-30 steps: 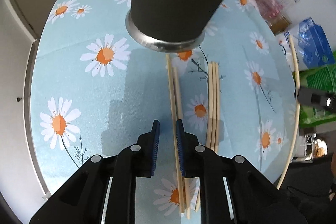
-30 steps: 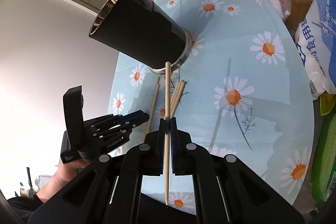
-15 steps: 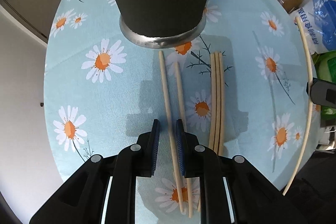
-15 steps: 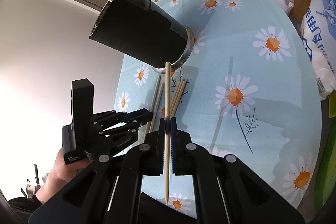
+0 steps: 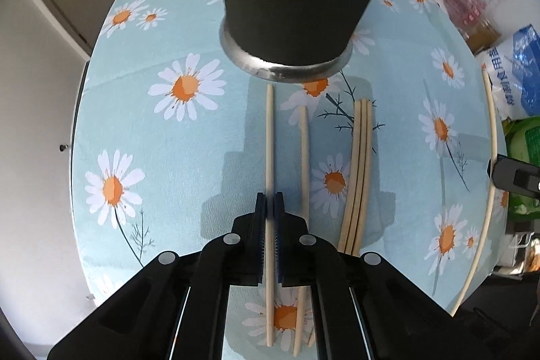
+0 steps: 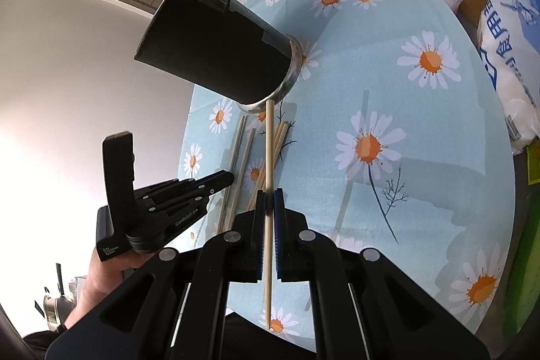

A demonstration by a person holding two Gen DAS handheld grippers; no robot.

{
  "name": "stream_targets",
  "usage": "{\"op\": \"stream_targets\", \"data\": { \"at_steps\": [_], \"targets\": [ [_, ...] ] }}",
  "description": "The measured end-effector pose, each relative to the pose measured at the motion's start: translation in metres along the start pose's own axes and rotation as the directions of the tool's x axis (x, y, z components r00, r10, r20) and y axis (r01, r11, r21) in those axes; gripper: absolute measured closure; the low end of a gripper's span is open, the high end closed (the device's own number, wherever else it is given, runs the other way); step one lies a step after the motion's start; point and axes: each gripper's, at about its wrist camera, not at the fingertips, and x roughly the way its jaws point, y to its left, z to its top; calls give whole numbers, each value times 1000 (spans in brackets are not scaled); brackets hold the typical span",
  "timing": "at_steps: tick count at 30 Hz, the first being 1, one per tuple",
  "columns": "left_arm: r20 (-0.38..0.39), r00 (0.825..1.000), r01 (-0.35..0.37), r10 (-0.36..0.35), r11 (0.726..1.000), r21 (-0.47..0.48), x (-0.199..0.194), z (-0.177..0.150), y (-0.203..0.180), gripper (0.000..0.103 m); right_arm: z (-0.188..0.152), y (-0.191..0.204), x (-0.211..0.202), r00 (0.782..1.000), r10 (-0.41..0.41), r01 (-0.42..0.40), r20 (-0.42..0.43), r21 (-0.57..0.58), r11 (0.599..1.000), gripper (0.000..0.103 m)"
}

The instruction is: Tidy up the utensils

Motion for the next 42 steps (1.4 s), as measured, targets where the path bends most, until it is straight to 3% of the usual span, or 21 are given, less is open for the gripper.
{"op": "stream_targets", "data": {
  "at_steps": [8, 15, 20, 24, 29, 31, 36, 42],
  "targets": [
    [117, 991, 82, -69, 990, -113, -37, -22, 19, 99, 13, 14, -9, 1000, -3, 4, 17, -66, 998, 97],
    [245, 960, 167, -137, 981, -103, -79, -31, 20, 99, 31, 31, -24, 998, 3, 6, 67, -134, 991, 97],
    [382, 904, 245, -190, 964, -99, -117, -25, 17, 99, 37, 48, -34, 995, 59, -43, 85, -175, 984, 97],
    [450, 868, 279, -210, 956, -92, -143, -21, 18, 99, 39, 67, -41, 990, 58, -26, 129, -241, 970, 97],
    [503, 832, 294, -232, 955, -45, -158, -8, 21, 99, 44, 84, -45, 982, 76, -24, 173, -283, 959, 97],
    [543, 806, 304, -235, 952, -39, -163, -3, 23, 99, 45, 89, -43, 979, 74, -14, 188, -301, 953, 97],
    [593, 765, 321, -250, 947, -15, -165, 12, 24, 99, 57, 98, -40, 970, 94, -19, 223, -319, 947, 97],
    [682, 681, 328, -269, 944, 44, -178, 33, 25, 99, 78, 122, -54, 930, 115, 29, 348, -384, 923, 97]
  ]
}}
